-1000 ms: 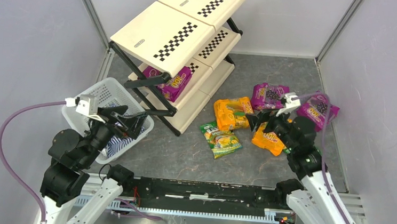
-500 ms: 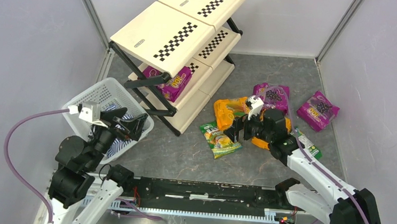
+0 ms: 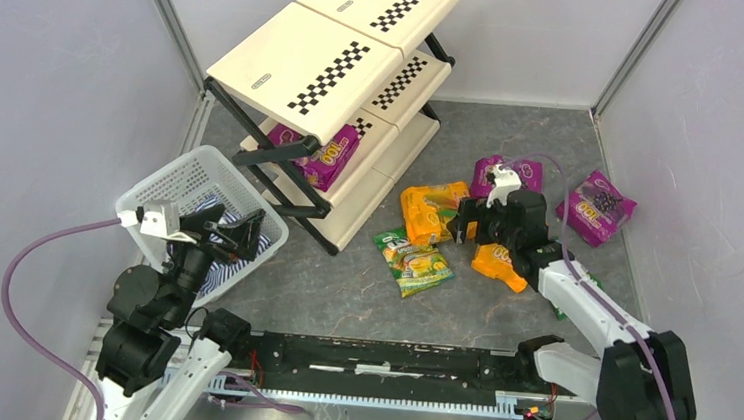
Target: Place and organize the candy bags onto the shelf
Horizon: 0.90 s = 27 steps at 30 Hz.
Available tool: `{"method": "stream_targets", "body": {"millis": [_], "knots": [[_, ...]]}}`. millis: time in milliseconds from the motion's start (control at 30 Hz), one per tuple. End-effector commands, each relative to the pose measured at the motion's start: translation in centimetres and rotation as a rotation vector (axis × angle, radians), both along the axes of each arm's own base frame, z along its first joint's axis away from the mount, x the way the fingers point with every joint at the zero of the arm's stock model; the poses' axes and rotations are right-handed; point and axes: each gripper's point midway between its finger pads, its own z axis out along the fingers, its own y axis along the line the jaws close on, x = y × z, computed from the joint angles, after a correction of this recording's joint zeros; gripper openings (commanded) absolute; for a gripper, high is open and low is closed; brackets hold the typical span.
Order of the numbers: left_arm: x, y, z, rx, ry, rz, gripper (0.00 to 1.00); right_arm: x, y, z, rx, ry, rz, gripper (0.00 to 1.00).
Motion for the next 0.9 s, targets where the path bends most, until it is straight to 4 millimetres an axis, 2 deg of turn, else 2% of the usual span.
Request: {"method": "stream_targets", "body": {"millis": [0,133,267,467,600,700,800,867], "knots": [[0.3,0.2,0.8,0.035,-0.039,0.012,1.0,2.9,0.2,2.3,0.064,-0.041,-0.016,0.98],[0.3,0.1,0.7,0.037,-0.039,0.006,1.0,4.1,-0.9,1.2,0.074,-0.016,-0.054,0.98],[0.3,0.0,0.5,0.033,-0.035,0.002,1.0,4.1,-1.3,-0.2,0.103,0.011,-0.061,0.98],[0.6,-0.4,0.2,0.039,-0.022,-0.011,1.0,2.0,2.0,-1.0,0.252,0.071,0.096,0.93],[0.7,-0.3,0.0,0.038,-0.012,-0.003,1.0,0.4,3.3,-1.0,0.295,0.084,0.149,0.93],[0.8,-0.1,-0.2,0.036,-0.004,0.008,1.0,-1.3,4.7,-0.4,0.319,0.073,0.199,0.94],[0.8,0.0,-0.3,0.035,-0.001,0.011,1.0,-3.5,7.1,0.3,0.35,0.071,0.284,0.94],[0.8,0.0,-0.3,0.035,0.001,0.012,1.0,-3.4,6.7,0.4,0.321,0.059,0.259,0.93]]}}
